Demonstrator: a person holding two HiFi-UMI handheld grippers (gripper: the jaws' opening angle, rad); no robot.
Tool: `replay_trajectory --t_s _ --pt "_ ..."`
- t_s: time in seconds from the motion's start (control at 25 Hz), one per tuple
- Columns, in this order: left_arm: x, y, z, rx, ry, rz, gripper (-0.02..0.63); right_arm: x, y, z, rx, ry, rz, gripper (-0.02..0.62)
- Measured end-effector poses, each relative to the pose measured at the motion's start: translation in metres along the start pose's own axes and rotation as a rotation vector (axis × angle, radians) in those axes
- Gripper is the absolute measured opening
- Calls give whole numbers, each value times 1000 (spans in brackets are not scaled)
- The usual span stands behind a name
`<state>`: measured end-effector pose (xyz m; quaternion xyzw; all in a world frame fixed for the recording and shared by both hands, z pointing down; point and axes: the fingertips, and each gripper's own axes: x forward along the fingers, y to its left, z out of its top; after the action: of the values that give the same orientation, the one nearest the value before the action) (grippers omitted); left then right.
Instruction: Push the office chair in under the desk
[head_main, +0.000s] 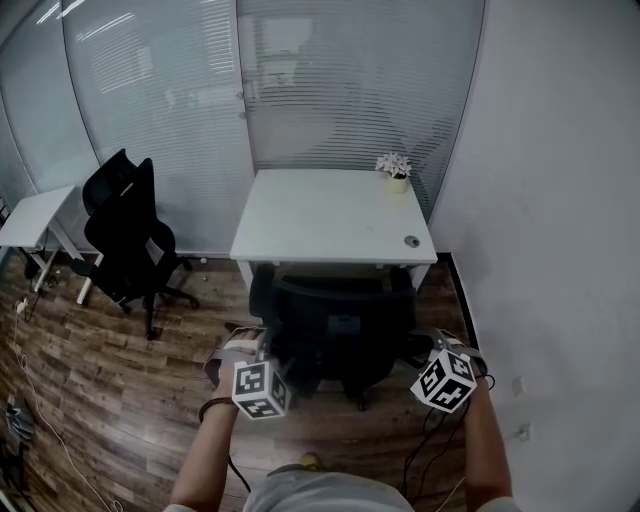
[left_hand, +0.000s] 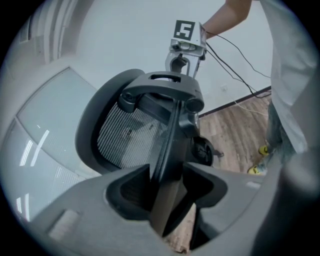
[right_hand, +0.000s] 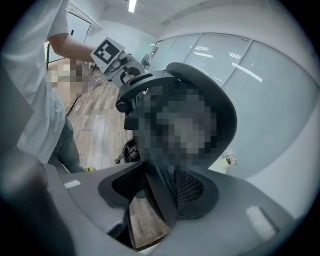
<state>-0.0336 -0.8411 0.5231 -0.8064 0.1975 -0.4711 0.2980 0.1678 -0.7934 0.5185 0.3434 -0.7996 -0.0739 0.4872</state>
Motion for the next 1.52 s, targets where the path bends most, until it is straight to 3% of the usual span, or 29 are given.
replay_trajectory --t_s 0.24,0.48,0.64,0.84,1.04,1.2,1.36,1.52 --pt "-1 -3 -2 -25 -18 -43 209 -3 1 2 5 -34 -48 189" --pt "-25 6 10 -172 -162 -58 199 -30 -7 18 119 -158 -161 186" --pt "-47 10 13 -231 -206 -8 187 -58 -14 29 278 -273 -259 184" --pt "-80 29 13 -441 -314 130 137 -82 -14 42 450 -405 -364 164" --pt "-106 42 5 -629 -363 279 92 -95 -13 47 579 -444 -449 136" --pt "-121 41 8 -711 -407 324 60 -103 -10 48 686 -483 -489 96" --pt "-134 40 7 -764 -413 389 -2 -111 -1 46 754 -511 -515 50" --pt "-139 35 4 -836 -423 401 -2 -119 6 50 749 -517 -530 34"
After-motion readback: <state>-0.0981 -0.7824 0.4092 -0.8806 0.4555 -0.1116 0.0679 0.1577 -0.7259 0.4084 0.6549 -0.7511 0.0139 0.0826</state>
